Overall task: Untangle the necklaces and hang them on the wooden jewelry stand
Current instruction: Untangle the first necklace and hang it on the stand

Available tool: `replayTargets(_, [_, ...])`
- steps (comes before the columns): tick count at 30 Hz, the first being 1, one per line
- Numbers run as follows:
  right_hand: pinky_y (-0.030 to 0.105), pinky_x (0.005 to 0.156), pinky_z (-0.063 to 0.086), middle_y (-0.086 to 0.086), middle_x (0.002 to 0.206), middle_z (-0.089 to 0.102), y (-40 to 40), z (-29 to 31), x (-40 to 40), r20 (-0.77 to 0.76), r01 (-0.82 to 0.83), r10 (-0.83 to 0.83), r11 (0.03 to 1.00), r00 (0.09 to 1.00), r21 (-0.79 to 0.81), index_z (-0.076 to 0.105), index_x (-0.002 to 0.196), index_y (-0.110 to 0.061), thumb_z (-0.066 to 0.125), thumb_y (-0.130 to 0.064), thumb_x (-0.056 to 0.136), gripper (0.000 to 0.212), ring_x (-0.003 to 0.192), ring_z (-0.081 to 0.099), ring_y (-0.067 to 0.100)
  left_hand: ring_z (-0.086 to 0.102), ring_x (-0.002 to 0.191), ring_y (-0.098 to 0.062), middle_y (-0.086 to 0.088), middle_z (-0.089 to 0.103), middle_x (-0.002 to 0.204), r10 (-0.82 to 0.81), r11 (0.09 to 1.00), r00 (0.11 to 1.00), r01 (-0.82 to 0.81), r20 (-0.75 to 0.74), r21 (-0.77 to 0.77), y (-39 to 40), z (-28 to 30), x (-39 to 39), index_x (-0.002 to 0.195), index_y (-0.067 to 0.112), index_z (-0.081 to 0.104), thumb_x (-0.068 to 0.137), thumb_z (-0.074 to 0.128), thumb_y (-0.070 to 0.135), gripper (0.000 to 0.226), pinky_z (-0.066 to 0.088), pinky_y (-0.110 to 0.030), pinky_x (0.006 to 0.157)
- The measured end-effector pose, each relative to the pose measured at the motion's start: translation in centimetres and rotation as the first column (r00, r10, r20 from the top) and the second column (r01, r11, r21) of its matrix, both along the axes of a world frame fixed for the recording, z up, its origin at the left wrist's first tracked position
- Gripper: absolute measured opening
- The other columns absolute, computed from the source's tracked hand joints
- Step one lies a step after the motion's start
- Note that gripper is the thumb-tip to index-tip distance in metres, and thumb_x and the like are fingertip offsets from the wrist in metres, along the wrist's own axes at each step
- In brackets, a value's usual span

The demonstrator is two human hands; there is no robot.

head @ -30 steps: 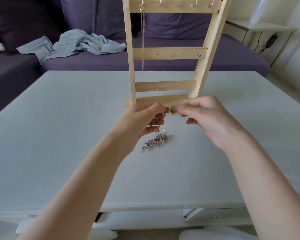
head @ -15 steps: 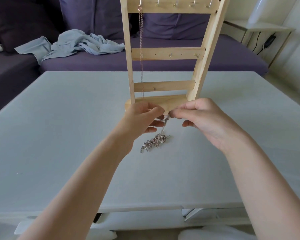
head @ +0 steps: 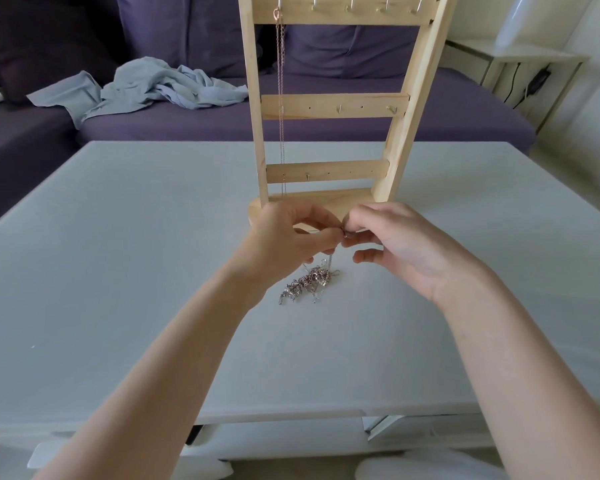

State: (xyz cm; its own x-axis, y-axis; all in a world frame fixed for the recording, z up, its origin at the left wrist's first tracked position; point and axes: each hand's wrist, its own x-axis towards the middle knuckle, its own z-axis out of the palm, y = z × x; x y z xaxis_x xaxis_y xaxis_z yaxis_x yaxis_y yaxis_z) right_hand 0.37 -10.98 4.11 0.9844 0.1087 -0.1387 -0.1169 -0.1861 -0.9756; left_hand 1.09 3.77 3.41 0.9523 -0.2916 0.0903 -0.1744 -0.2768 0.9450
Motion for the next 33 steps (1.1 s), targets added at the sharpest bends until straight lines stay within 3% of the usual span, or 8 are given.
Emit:
replayTargets(7, [0.023, 0.060, 0.041, 0.001, 0.063, 0.060, 0.05, 0.03, 0.11, -0.027, 0.011, -0.010, 0.999, 1.000, 0.047, 0.052, 0.055, -0.013, 0.046, -0.008, 0.083, 0.029, 0.068, 0.052, 0.013, 0.056, 0.057, -0.004, 0.016, 0.063, 0.058, -0.019, 0.999, 0.999, 0.021, 0.045, -0.028, -0.30, -0.12, 0.08, 0.069, 0.017, 0.061, 0.082, 0.065, 0.003, 0.020, 0.042, -0.012, 0.052])
replayTargets(11, [0.024, 0.059, 0.040, 0.000, 0.060, 0.056, 0.05, 0.08, 0.21, -0.065, 0.033, -0.024, 0.991, 0.998, 0.131, 0.050, 0.042, -0.019, 0.045, -0.007, 0.084, 0.044, 0.062, 0.052, 0.014, 0.056, 0.053, 0.003, 0.018, 0.061, 0.056, -0.001, 0.999, 0.989, 0.008, 0.151, -0.045, -0.40, -0.02, 0.16, 0.070, 0.018, 0.059, 0.081, 0.065, 0.002, 0.021, 0.041, -0.011, 0.053])
replayTargets(15, [0.023, 0.057, 0.039, -0.003, 0.055, 0.053, 0.13, -0.08, 0.30, -0.048, 0.032, -0.026, 0.991, 0.999, 0.131, 0.048, 0.035, -0.021, 0.045, -0.006, 0.084, 0.051, 0.059, 0.052, 0.013, 0.059, 0.062, 0.002, 0.011, 0.061, 0.071, 0.002, 0.999, 0.961, 0.009, 0.277, -0.039, -0.32, -0.07, 0.26, 0.078, 0.021, 0.055, 0.077, 0.068, -0.002, 0.026, 0.041, -0.009, 0.059])
replayTargets(20, [0.023, 0.058, 0.040, -0.003, 0.057, 0.055, -0.06, -0.21, 0.33, -0.013, 0.029, -0.028, 0.993, 1.000, 0.118, 0.053, 0.039, -0.020, 0.049, -0.006, 0.084, 0.047, 0.060, 0.052, 0.011, 0.057, 0.062, 0.001, 0.010, 0.063, 0.073, -0.017, 1.000, 0.943, 0.015, 0.332, 0.006, -0.21, -0.26, 0.55, 0.086, 0.027, 0.048, 0.077, 0.068, -0.002, 0.037, 0.042, -0.013, 0.058])
replayTargets(26, [0.021, 0.060, 0.044, 0.001, 0.074, 0.062, -0.61, -0.26, 0.13, 0.037, -0.035, 0.034, 0.999, 0.999, 0.026, 0.065, 0.071, -0.008, 0.056, -0.010, 0.086, 0.017, 0.074, 0.056, 0.011, 0.055, 0.061, 0.003, 0.010, 0.064, 0.071, -0.035, 0.999, 0.956, 0.037, 0.290, 0.001, 0.13, -0.54, 0.70, 0.090, 0.026, 0.046, 0.078, 0.068, -0.001, 0.037, 0.044, -0.012, 0.058])
replayTargets(33, [0.022, 0.061, 0.043, 0.004, 0.074, 0.060, -0.74, 0.00, -0.05, -0.012, -0.059, 0.059, 0.998, 0.998, 0.030, 0.062, 0.063, -0.010, 0.052, -0.008, 0.085, 0.024, 0.073, 0.056, 0.013, 0.047, 0.061, -0.007, 0.007, 0.061, 0.071, -0.076, 0.996, 0.975, 0.086, 0.208, -0.039, -0.08, -0.70, 0.66, 0.085, 0.020, 0.041, 0.079, 0.067, -0.001, 0.034, 0.043, -0.019, 0.059])
